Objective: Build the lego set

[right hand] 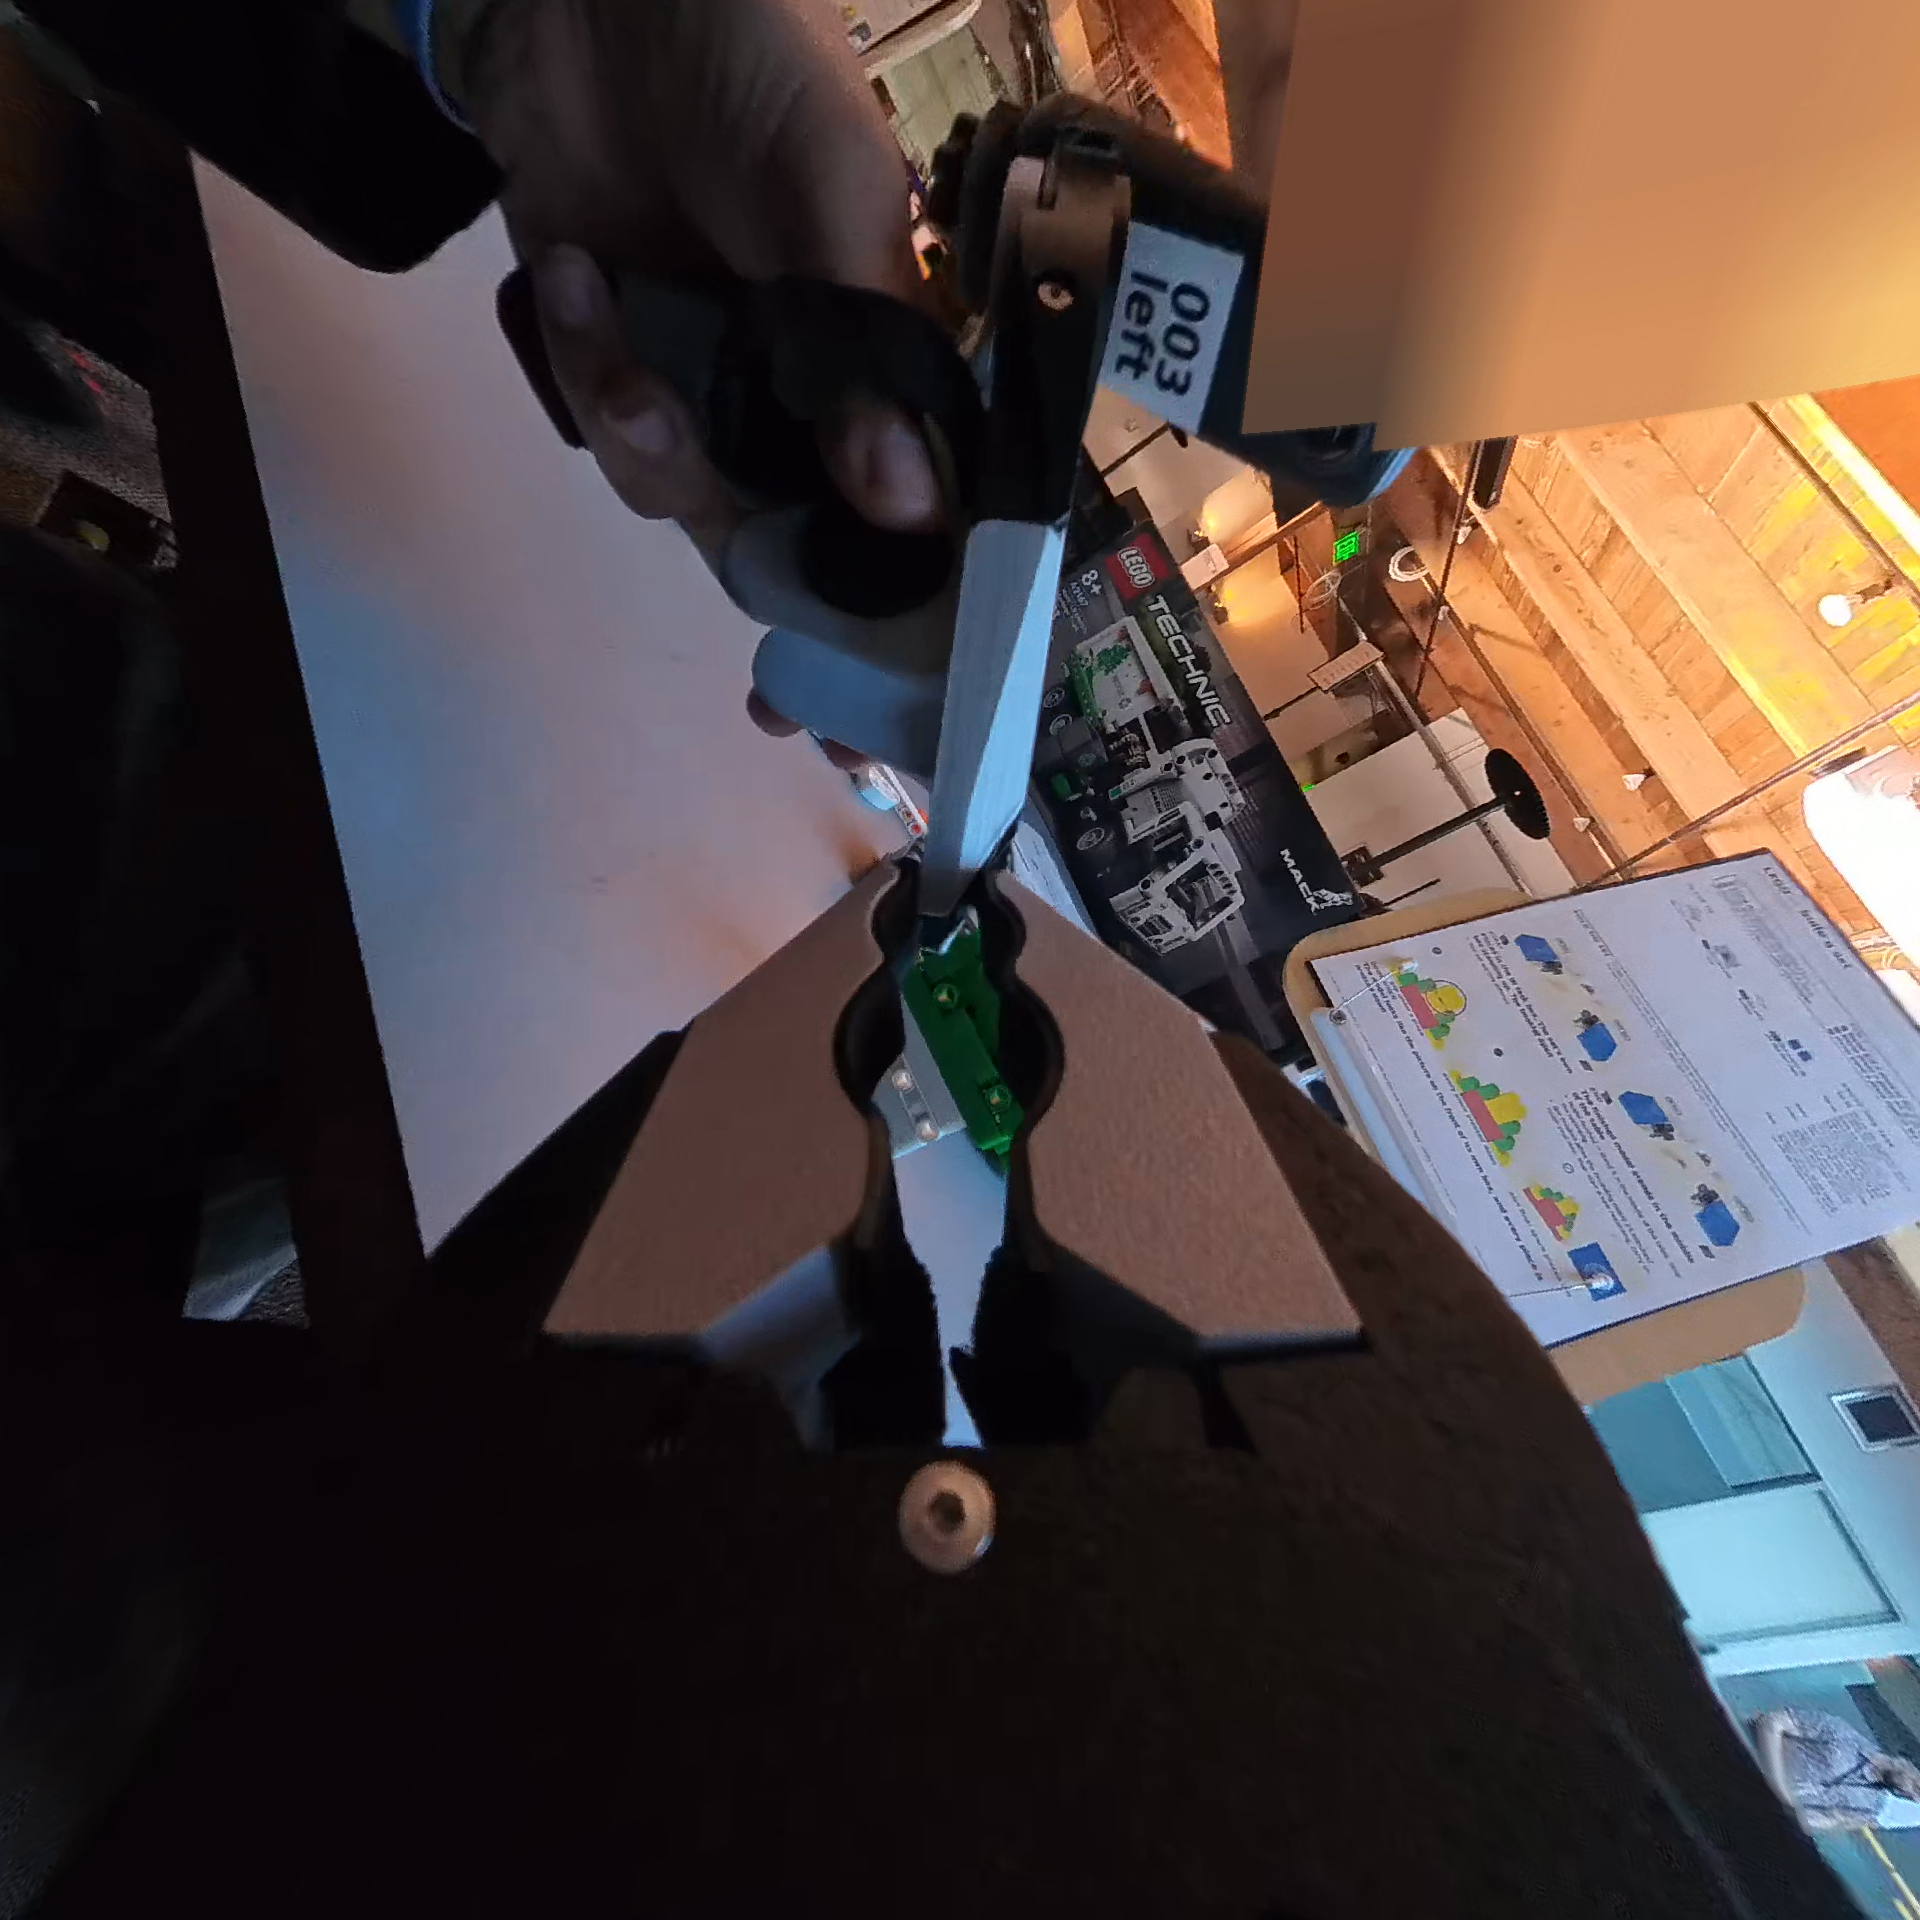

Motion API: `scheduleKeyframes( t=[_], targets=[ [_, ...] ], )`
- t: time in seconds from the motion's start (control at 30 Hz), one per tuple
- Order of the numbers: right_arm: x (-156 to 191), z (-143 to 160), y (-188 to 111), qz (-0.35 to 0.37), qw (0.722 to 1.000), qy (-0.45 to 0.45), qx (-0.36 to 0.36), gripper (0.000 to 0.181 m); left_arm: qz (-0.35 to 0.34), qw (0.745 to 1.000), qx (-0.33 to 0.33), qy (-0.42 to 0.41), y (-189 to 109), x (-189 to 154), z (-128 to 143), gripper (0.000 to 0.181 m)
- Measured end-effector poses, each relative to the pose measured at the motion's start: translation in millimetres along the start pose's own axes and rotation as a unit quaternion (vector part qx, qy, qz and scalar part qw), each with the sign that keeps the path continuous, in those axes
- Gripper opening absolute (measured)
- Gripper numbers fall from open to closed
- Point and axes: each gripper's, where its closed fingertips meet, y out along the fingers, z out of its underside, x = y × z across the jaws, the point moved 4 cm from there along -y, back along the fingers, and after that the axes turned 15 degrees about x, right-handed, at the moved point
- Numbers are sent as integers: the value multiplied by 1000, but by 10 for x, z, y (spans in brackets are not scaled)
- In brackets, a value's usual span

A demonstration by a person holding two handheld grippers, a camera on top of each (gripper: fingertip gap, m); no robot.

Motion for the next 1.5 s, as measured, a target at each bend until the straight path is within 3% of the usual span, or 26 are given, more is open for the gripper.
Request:
scheduleKeyframes(
  t=[0.17,0.27,0.43,0.67,0.97,1.3,1.5],
  targets=[
    [57,-52,14,-8,1000,3,-9,8,48,999,-9,-15,-19,-3,80,14],
    [42,-98,7,-43,997,47,-36,8,114,993,-13,-29,-46,-19,88,14],
    [-58,-144,-6,-112,974,173,-89,8,227,971,-41,-57,-84,-49,29,14],
    [-82,-191,-33,-123,965,193,-125,7,320,942,-58,-80,-98,-89,38,14],
    [-62,-186,-1,-157,961,195,-115,5,314,944,-50,-90,-113,-61,68,15],
    [-228,-117,-34,-188,922,303,-154,4,337,931,-103,-97,-222,-62,13,20],
    [-233,-90,-23,-182,925,300,-145,4,308,937,-126,-111,-195,21,-36,18]
  ],
)
